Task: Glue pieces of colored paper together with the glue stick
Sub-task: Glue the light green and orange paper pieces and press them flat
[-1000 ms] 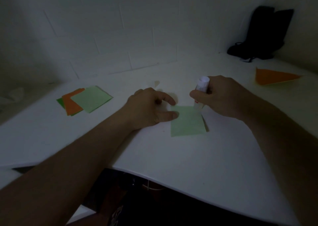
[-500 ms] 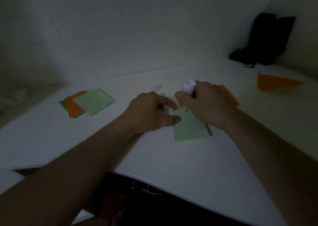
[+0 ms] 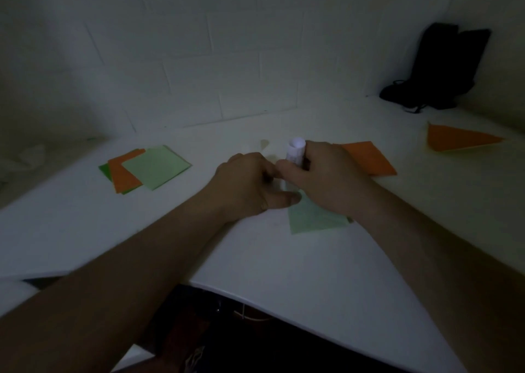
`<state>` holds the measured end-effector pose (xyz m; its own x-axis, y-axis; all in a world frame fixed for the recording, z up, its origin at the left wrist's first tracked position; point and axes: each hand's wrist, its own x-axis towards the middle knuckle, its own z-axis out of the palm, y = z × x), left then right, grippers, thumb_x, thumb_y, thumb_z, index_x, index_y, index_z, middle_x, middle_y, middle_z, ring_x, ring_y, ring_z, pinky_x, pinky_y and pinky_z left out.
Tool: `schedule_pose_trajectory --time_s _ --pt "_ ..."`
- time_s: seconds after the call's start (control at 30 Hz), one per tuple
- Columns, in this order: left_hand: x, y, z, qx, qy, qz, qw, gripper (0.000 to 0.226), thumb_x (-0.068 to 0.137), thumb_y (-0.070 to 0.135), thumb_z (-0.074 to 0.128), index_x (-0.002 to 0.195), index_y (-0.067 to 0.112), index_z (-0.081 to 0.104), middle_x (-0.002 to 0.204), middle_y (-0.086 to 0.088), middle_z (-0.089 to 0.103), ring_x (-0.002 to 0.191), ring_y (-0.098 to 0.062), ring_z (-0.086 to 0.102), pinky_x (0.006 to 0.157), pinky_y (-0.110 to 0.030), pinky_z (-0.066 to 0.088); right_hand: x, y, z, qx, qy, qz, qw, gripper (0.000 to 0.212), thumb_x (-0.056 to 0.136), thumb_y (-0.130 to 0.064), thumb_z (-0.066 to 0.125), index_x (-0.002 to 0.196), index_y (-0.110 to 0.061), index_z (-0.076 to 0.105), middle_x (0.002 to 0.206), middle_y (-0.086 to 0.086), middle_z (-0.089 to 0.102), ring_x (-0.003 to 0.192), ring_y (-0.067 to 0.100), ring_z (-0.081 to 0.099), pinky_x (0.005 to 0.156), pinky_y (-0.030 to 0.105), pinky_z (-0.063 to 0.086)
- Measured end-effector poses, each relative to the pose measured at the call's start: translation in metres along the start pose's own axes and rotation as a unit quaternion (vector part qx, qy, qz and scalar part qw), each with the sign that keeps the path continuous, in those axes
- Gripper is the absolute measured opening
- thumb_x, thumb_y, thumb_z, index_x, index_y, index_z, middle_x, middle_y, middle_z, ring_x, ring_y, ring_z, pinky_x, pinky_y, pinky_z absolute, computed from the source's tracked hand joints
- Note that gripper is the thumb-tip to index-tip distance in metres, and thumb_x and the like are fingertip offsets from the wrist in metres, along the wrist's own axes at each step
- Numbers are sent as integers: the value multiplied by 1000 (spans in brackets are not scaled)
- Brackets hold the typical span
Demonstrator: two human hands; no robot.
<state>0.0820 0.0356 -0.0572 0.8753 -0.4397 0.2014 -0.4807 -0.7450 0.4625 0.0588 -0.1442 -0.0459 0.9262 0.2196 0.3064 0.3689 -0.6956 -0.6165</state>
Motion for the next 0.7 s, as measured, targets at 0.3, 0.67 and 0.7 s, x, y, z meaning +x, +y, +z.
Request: schedule_pose_trajectory --time_s 0.3,0.67,0.7 --pt "0 -6 4 16 29 -14 999 42 55 87 55 62 47 63 63 8 58 67 -15 59 72 -38 55 0 0 -1 48 20 29 998 36 96 -56 57 103 -22 66 79 -15 66 72 -5 60 66 21 46" --pt "-3 -8 6 7 48 6 999 66 56 85 60 111 50 64 83 15 59 79 -14 59 79 -37 54 0 4 -8 -13 1 -5 1000 23 97 -49 59 80 -38 48 72 -15 59 66 -7 55 60 15 37" --pt "-3 -9 6 0 49 2 999 63 56 85 61 107 49 61 84 16 59 79 -13 59 78 -37 54 -2 3 -8 -14 -5 -13 1000 27 97 -49 59 77 -35 49 72 -10 61 66 -1 57 60 25 42"
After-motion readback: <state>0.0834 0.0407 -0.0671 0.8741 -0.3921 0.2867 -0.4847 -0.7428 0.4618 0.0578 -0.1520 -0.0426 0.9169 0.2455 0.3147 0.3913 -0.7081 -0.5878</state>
